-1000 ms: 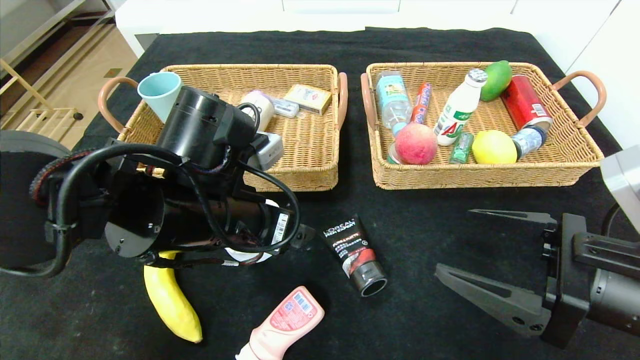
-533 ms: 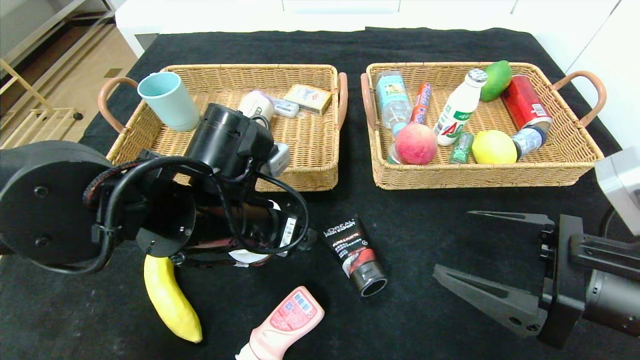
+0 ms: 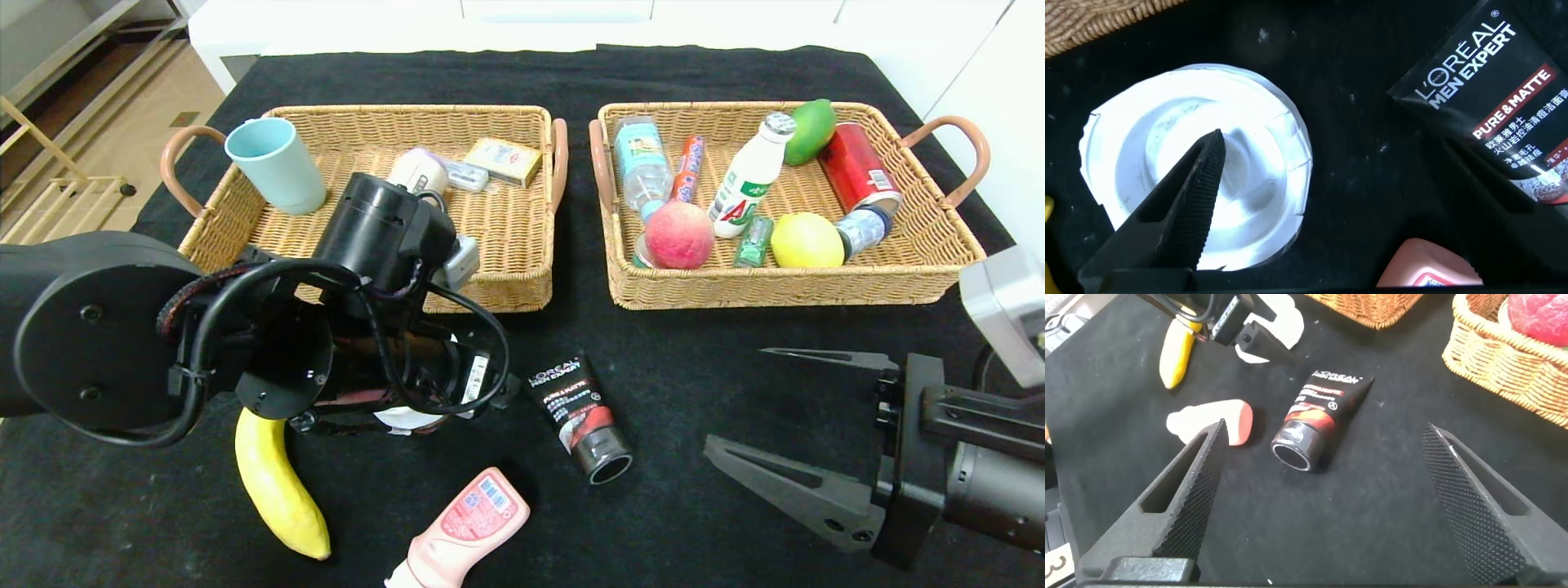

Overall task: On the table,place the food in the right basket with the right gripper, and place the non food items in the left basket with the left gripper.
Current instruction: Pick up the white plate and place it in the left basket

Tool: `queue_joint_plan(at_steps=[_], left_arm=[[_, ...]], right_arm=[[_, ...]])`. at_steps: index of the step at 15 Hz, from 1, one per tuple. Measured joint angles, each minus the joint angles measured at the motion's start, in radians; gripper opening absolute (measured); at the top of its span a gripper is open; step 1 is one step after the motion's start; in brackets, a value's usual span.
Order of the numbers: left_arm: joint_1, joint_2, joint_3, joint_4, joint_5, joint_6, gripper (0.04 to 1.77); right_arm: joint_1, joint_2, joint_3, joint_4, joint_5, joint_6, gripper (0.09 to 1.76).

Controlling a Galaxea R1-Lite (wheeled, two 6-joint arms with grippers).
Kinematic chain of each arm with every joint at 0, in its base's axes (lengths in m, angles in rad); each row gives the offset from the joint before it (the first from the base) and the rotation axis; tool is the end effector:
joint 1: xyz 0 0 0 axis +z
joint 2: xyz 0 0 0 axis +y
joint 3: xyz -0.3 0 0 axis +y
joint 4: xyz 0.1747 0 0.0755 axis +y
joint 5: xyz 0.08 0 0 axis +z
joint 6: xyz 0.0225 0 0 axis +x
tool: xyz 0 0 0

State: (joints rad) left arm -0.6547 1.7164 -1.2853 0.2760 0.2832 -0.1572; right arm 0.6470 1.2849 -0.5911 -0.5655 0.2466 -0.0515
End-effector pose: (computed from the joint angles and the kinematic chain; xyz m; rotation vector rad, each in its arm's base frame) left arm 0.2506 -0.1844 0.2264 0.1711 0.6581 -0.3039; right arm 0.1554 0.1243 0.2211 -0.0743 0.1070 0.8956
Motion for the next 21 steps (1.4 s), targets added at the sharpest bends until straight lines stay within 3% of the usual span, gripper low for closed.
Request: queue_joint_plan(at_steps=[2,5,9,10,21], left_arm=[[0.000,0.000,0.002,0.000,0.000,0.000,1.64],[0.000,0.002,0.006,0.004,-0.003,-0.001,1.16],[0.001,0.005,0.015,0.003,-0.004,-0.001,0.66],[0.001,0.006,0.016,0.003,-0.005,0.000,0.10],[0.001,0.016,0.029,-0.001,-0.003,-0.001,0.13]], right_arm=[[0.000,0.002,0.000,0.000,0.000,0.000,1.71],[0.000,0.004,0.000,0.000,0.000,0.000,1.71],[0.000,0.010,0.002,-0.001,-0.001,0.000,1.71],[0.000,0.011,0.002,-0.001,-0.001,0.000,1.71],[-0.020,0.016,0.000,-0.001,-0.001,-0.007,1.71]])
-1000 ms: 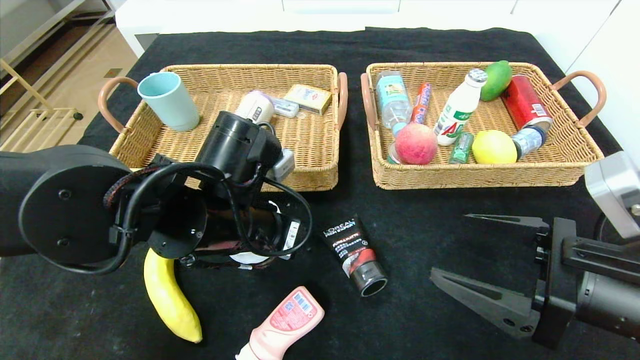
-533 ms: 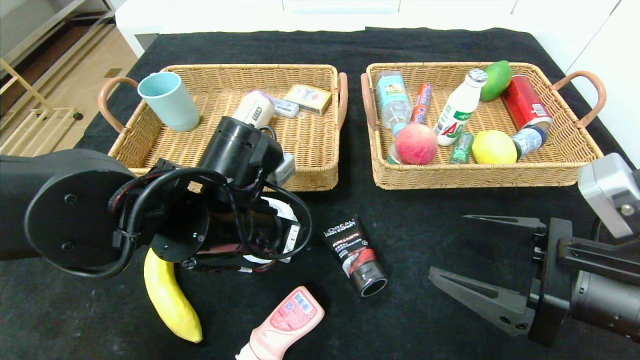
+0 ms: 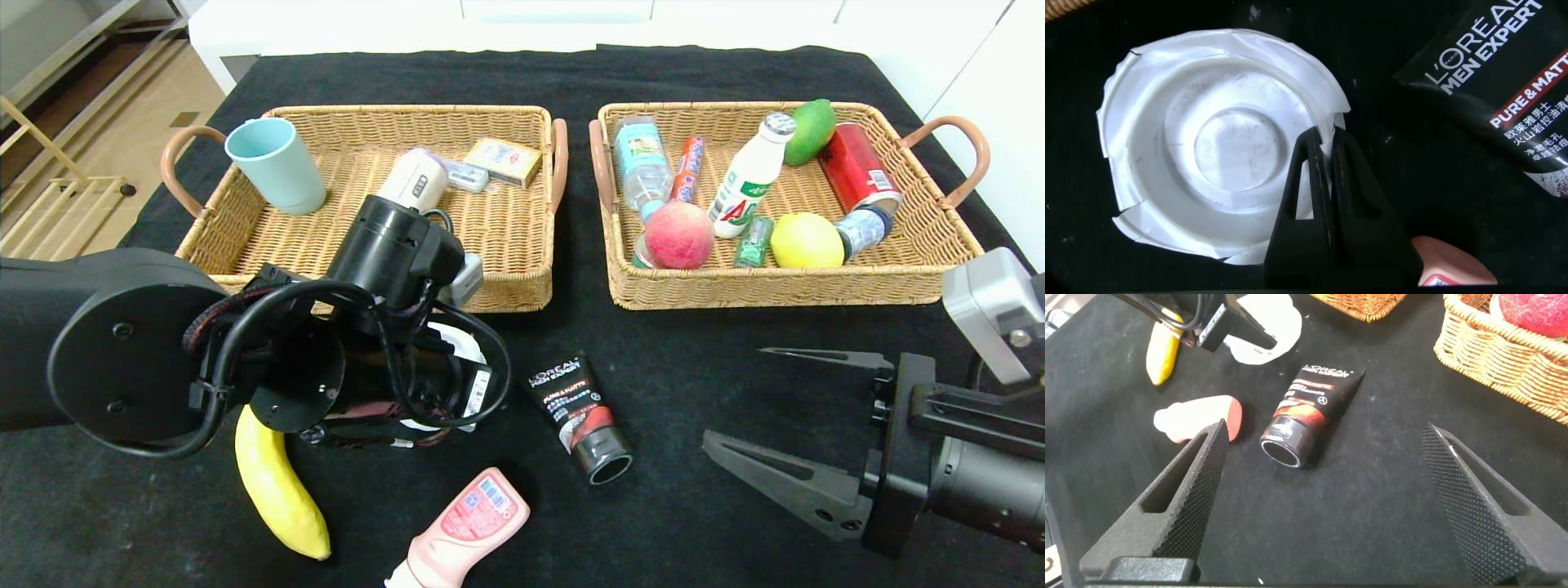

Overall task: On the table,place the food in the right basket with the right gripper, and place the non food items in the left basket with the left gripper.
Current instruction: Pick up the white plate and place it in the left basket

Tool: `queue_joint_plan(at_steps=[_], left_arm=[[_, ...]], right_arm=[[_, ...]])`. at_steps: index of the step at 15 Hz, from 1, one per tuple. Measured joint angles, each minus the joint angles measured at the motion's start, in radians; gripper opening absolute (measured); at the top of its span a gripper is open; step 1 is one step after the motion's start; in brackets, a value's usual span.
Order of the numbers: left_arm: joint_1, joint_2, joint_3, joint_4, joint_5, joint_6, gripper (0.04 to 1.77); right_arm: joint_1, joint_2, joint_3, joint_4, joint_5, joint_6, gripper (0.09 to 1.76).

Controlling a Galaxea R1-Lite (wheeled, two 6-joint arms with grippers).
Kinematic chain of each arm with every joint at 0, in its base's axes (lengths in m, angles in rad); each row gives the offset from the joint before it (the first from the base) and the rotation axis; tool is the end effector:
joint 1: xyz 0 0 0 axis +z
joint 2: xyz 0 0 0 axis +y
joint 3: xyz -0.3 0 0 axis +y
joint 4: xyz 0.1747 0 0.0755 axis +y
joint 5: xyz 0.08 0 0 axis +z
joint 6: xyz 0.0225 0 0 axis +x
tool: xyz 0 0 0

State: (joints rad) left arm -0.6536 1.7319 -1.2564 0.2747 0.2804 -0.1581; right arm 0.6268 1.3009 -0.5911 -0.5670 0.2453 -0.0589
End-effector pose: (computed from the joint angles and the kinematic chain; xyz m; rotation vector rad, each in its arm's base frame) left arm 0.2518 -0.1850 0.2140 0.1892 0.6971 -0.3001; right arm 0.1608 0.1232 0.2181 -0.0830 0.1191 0.8747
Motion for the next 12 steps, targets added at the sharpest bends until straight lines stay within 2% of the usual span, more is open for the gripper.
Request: queue_joint_plan(at_steps=[8,10,12], left_arm=[[-0.005,-0.043,-0.004,0.033,0.008,0.009,0.13],[-0.013,-0.076,-0.023,0.099,0.054,0.013,0.13],[-0.027,-0.112,-0.038,0.138,0.072,0.014,0.13]], right_arm=[[0.003,0.000,0.001,0.000,0.000,0.000,1.71],[0.010,0.000,0.003,0.001,0.000,0.000,1.71],[0.013,0.000,0.005,0.001,0.000,0.000,1.71]])
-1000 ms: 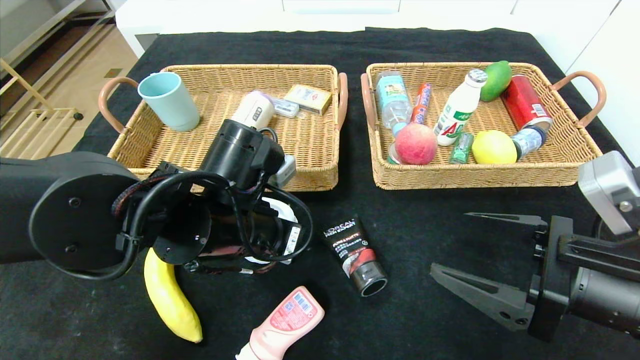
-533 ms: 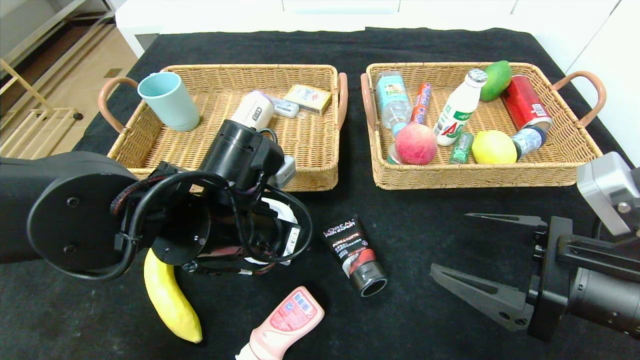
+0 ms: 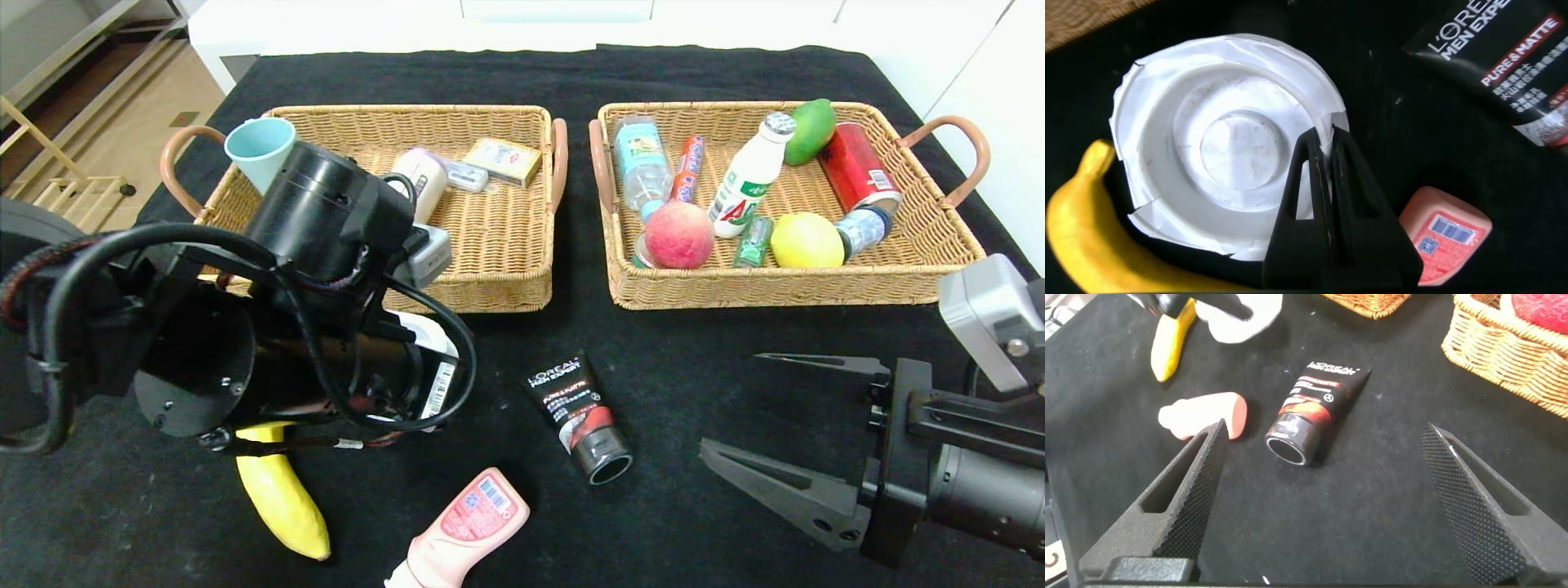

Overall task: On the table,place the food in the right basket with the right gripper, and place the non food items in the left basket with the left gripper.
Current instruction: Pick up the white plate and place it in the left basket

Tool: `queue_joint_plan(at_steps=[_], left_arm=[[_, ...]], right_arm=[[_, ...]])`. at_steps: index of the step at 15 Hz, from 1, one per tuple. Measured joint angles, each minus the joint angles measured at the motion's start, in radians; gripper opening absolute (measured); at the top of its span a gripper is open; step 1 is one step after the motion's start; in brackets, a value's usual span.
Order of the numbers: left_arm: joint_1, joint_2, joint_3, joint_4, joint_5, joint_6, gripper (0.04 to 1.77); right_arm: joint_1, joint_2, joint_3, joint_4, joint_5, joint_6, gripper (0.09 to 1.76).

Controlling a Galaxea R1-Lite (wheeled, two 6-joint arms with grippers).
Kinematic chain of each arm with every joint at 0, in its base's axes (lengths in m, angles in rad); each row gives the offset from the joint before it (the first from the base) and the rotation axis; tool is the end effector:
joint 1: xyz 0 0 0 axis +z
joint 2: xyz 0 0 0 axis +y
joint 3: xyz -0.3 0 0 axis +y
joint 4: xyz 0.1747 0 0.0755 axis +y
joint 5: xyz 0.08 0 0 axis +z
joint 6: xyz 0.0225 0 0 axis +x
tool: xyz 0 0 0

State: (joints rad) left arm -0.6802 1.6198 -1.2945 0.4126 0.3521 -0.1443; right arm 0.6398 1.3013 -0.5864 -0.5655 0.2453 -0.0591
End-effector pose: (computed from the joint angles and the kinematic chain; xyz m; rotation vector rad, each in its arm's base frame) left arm 0.2219 -0.1696 0.2473 0.2277 0.6630 -0.2648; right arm 0.1590 0.1251 0.2165 -0.0853 0.1253 0.8878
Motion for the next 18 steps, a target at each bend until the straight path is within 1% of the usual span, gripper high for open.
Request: queue_joint_plan(at_steps=[3,5,7,10,12,13,14,15,18], left_arm=[[-0.010,-0.049,-0.016,0.064,0.021,0.002,0.13],[-0.008,-0.068,-0.038,0.071,0.036,0.003,0.13],[0.000,-0.077,-0.078,0.071,0.058,0.032,0.13],[0.032,-0.068,-0.166,0.071,0.088,0.084,0.13],[0.060,-0.049,-0.209,0.064,0.118,0.122,0.13],[0.078,-0.040,-0.223,0.057,0.122,0.133,0.13],[0.100,-0.031,-0.235,0.043,0.123,0.137,0.13],[0.126,-0.023,-0.245,0.000,0.121,0.148,0.13],[0.197,0.008,-0.253,-0.159,0.113,0.180,0.13]], right_arm=[[0.001,0.000,-0.001,0.000,0.000,0.001,1.71],[0.001,-0.001,-0.001,0.000,0.000,0.000,1.71],[0.001,-0.003,-0.001,0.000,0.000,0.000,1.71],[0.001,-0.005,-0.003,-0.001,0.000,0.000,1.71],[-0.001,-0.005,-0.003,-0.001,0.000,0.000,1.71],[-0.002,-0.005,-0.003,-0.001,0.000,0.000,1.71],[-0.003,-0.006,-0.003,-0.001,0.000,0.000,1.71],[-0.004,-0.008,-0.003,-0.001,0.000,0.000,1.71],[-0.010,-0.008,-0.004,-0.001,0.000,0.000,1.71]])
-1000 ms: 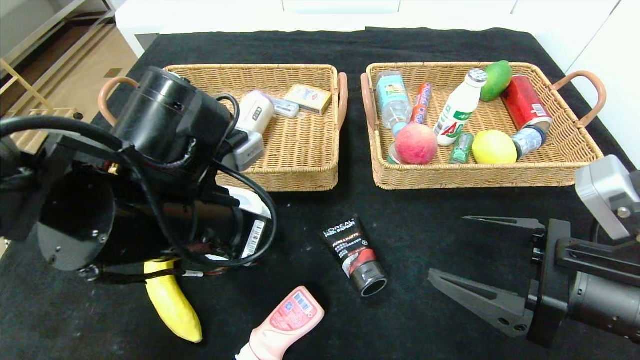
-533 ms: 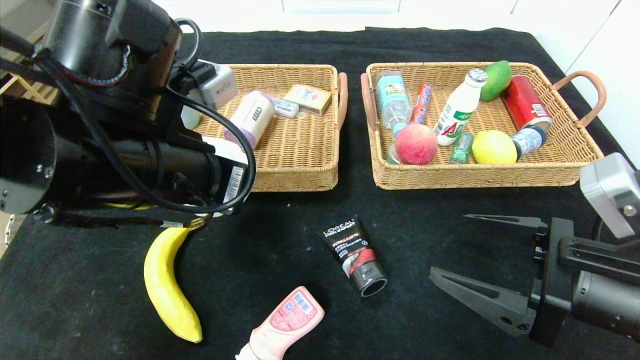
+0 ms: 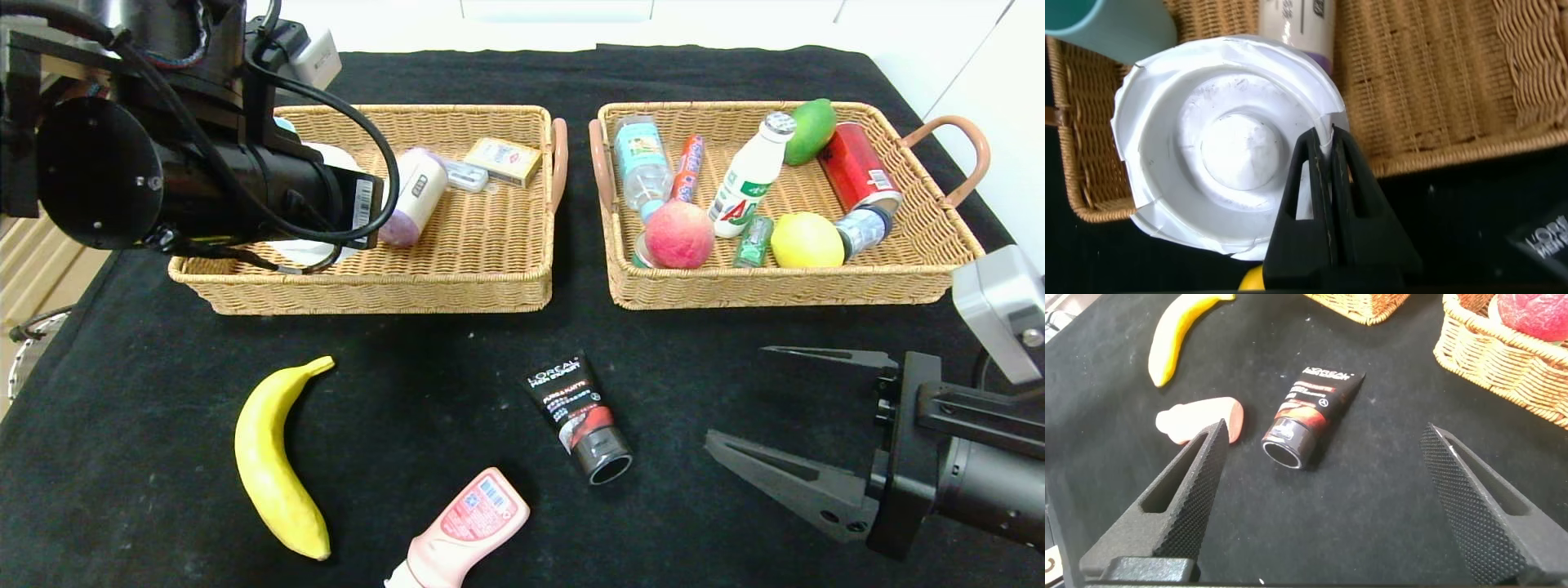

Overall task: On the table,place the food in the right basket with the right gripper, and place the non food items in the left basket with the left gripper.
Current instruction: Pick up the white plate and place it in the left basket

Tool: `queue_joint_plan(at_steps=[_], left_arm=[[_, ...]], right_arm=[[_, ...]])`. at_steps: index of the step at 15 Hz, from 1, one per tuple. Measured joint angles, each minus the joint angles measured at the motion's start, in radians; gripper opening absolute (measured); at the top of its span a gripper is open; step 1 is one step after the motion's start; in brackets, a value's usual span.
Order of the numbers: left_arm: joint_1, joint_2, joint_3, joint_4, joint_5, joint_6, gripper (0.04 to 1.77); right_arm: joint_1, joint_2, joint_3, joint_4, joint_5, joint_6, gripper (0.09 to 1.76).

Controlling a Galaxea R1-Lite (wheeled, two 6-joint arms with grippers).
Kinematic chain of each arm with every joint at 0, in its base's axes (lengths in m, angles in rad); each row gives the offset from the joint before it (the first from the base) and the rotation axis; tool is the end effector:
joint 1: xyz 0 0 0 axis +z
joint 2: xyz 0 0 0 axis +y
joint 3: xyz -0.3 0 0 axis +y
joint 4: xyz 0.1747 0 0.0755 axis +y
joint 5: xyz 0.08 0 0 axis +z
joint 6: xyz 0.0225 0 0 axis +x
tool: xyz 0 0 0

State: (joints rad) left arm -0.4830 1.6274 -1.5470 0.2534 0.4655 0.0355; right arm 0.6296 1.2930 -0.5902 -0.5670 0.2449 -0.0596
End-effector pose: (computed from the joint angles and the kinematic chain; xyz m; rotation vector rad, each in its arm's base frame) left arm 0.2631 -0.1266 0.3279 0.1877 0.2968 -0.0226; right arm 0.1590 0.1226 0.2194 -0.0825 0.1116 0.8771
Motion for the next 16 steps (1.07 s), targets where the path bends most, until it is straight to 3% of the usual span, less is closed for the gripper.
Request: queue_joint_plan(at_steps=[6,9,12,16], left_arm=[[0.108,0.091,0.003,-0.253,-0.097,0.031,0.13],[0.119,0.119,0.006,-0.276,-0.104,0.039,0.13],[0.122,0.129,0.003,-0.277,-0.104,0.041,0.62],[0.119,0.124,0.010,-0.266,-0.103,0.042,1.06]], right_arm=[[-0.003,-0.001,-0.003,0.000,0.000,0.000,1.71],[-0.004,-0.003,-0.005,0.000,0.000,0.001,1.71],[-0.004,-0.007,-0.005,0.000,0.000,0.000,1.71],[-0.004,-0.009,-0.001,0.000,0.000,0.000,1.71]])
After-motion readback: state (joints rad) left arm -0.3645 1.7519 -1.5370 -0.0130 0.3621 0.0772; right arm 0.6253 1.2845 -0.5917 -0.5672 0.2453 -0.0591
